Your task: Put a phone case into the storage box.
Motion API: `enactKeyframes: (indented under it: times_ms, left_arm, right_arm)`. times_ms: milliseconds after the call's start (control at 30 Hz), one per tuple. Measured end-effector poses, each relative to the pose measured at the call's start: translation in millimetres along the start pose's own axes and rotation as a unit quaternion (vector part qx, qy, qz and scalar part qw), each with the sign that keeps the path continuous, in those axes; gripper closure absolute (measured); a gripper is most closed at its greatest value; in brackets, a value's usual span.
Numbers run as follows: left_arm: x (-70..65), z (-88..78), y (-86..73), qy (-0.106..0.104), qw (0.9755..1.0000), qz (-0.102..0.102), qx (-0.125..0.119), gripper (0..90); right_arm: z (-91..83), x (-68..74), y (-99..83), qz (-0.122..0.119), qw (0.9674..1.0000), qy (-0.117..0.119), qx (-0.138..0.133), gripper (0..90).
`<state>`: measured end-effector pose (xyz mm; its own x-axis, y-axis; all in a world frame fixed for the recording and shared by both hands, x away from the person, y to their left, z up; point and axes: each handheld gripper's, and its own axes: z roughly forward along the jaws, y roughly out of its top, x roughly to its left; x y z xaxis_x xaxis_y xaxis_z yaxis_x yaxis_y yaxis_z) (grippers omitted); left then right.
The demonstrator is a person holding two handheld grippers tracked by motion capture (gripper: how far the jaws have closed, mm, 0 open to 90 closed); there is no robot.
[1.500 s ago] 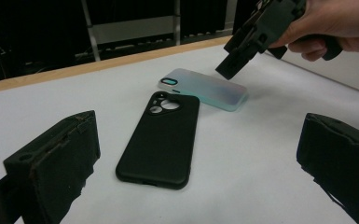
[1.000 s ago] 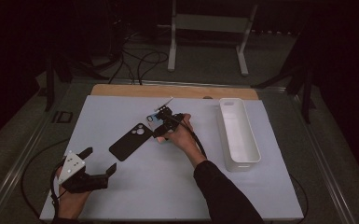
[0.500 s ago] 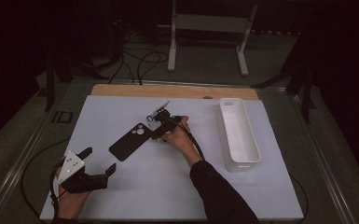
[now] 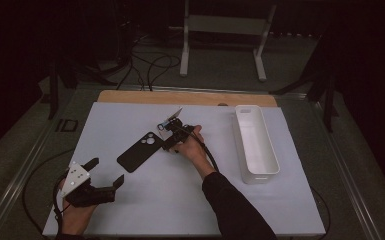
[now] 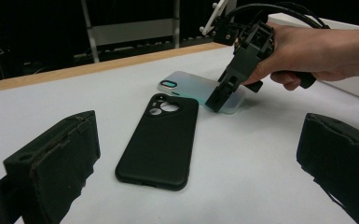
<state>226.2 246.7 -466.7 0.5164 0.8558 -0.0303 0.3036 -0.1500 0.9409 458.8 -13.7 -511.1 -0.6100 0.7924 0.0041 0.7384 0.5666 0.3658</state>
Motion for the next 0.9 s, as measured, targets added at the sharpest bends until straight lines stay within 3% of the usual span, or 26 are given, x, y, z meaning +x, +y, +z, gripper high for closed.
enactKeyframes:
  times_ms: [567, 700, 900]
  left_arm:
    - [0.1, -0.7, 0.2, 0.002, 1.0, 0.0, 0.0, 0.0]
    - [0.0, -0.2, -0.1, 0.002, 1.0, -0.001, 0.001, 0.0]
    - [-0.9, 0.5, 0.0, 0.002, 1.0, 0.0, 0.002, 0.0]
  right_arm:
    - [-4.3, -0.8, -2.6, 0.0, 1.0, -0.001, 0.007, 16.2]
    - [-8.1, -1.6, -5.0, -0.012, 0.9999, -0.012, -0.001, 16.7]
    - [-16.6, -4.6, -7.4, -0.008, 0.9997, -0.016, -0.019, 16.8]
